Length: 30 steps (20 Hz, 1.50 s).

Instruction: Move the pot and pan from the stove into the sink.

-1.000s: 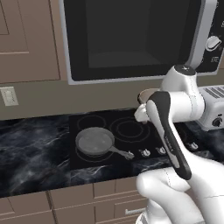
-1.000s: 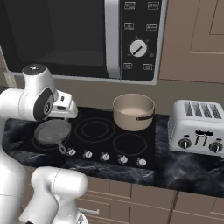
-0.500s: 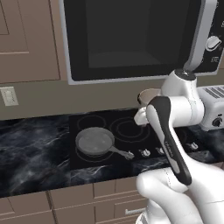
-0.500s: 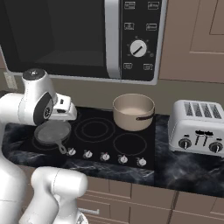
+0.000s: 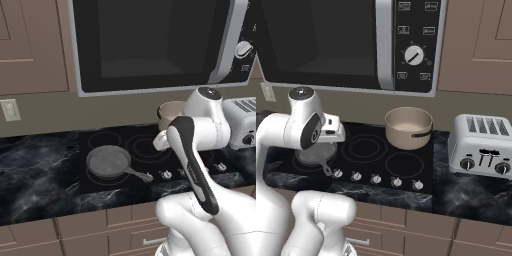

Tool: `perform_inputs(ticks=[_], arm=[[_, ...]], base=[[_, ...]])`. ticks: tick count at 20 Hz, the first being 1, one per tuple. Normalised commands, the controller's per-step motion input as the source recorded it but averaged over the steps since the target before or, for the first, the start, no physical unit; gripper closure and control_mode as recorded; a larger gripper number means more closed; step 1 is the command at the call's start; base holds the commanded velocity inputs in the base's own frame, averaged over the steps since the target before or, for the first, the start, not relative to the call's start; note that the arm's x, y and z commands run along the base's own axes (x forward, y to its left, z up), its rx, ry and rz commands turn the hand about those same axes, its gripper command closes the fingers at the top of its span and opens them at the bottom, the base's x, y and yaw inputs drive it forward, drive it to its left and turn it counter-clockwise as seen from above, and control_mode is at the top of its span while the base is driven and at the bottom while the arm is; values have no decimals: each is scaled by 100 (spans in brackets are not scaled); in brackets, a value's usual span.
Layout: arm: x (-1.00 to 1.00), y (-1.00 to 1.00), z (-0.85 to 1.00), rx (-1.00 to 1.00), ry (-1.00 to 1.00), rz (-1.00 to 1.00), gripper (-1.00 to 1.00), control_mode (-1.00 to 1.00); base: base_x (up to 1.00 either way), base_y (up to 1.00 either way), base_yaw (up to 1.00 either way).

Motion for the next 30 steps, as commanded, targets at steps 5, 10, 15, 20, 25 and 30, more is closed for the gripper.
perform_inputs(ticks=[5,10,15,20,25,30], arm=[[10,7,-28,-2,0,10,-100,-100],[15,12,-30,-5,0,11,-100,-100],[15,13,-33,-6,0,11,-100,-100],[14,17,-37,-6,2,10,-100,-100],[20,25,-36,-4,4,9,-100,-100],[19,22,-32,-1,4,9,-100,-100]], base=[[0,0,0],[0,0,0],[0,0,0],[0,0,0],[0,0,0],[0,0,0]])
